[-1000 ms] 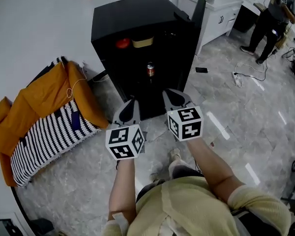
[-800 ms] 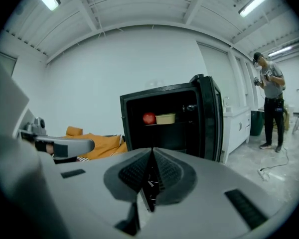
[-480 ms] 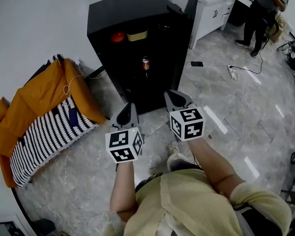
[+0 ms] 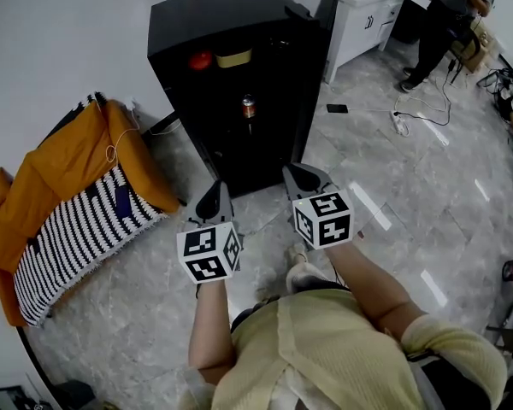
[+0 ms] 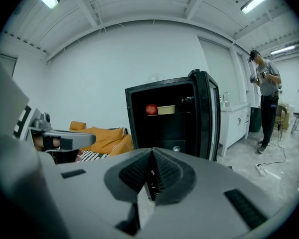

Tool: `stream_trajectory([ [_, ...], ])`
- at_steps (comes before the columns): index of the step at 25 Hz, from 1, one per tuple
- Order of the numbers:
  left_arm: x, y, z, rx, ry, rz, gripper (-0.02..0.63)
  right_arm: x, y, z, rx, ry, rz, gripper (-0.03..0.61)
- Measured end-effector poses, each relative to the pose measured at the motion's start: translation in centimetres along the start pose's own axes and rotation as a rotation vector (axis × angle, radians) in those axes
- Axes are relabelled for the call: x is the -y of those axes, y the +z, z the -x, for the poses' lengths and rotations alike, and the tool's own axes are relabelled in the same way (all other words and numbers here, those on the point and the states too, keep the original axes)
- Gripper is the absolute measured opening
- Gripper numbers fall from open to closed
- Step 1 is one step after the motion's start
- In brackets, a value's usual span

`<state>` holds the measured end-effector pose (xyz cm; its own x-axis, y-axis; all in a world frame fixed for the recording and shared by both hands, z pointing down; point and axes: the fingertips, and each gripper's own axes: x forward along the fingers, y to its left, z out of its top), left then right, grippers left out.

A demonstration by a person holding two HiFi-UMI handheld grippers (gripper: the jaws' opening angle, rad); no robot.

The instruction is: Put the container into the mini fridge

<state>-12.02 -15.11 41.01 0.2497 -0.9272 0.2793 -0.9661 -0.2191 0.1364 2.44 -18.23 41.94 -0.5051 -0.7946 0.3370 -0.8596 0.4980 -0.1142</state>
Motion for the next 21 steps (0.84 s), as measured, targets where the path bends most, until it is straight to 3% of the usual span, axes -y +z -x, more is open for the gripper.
stream_trajectory([
  [21,-1.2,0.8,0.1,-0.009,0.024,0.006,0.023,0.2,1.4,-1.4,-0.007,0.041,0.002,0.029],
])
